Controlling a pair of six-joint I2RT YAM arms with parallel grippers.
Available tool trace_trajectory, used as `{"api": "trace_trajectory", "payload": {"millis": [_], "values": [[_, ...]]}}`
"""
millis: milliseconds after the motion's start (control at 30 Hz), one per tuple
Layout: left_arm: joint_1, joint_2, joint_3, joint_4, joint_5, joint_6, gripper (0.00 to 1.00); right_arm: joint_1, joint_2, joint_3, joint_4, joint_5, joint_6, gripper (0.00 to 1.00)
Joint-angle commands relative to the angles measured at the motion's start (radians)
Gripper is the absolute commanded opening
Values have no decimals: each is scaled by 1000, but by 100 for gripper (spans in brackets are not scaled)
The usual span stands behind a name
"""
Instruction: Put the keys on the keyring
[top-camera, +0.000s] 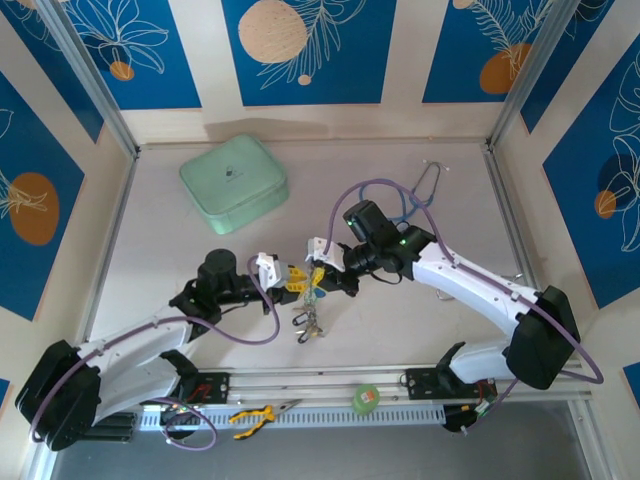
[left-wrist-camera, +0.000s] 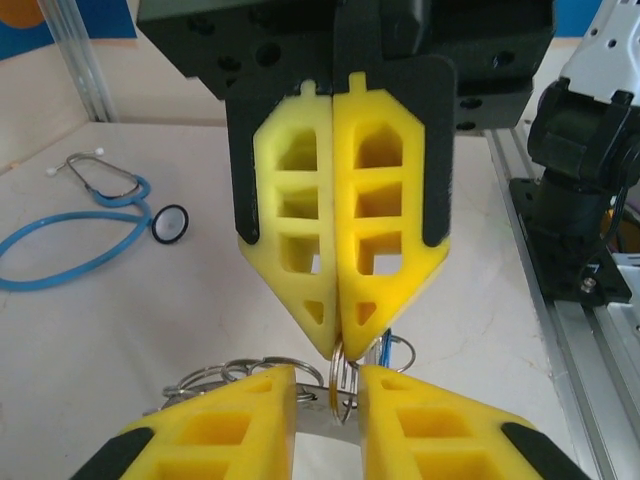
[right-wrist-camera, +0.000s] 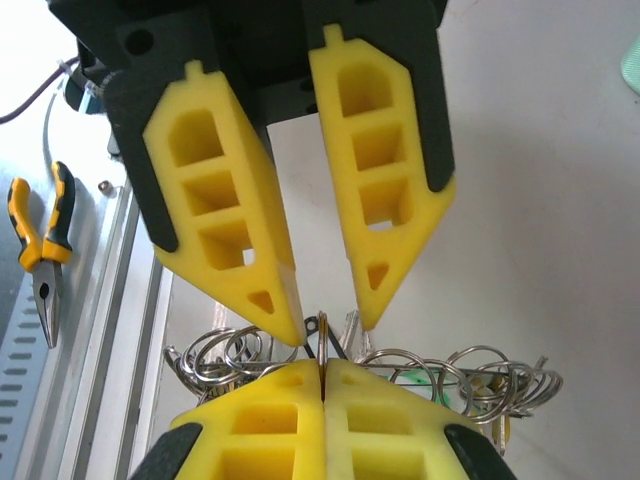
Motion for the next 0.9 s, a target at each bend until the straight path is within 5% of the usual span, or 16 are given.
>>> {"api": "trace_trajectory", "payload": {"millis": [0, 467, 600, 867], "values": [[-1, 3, 39, -93, 6, 52, 20, 24, 14, 68, -71, 27, -52, 0], [-3, 5, 48, -63, 35, 32, 0, 71, 44, 116, -90, 70, -60, 0], [-3, -2, 25, -11, 34, 1, 0, -5, -52, 22, 46, 12, 69, 28], [-2, -1, -28, 118, 17, -52, 0, -18, -140, -144, 151, -28, 211, 43]]}}
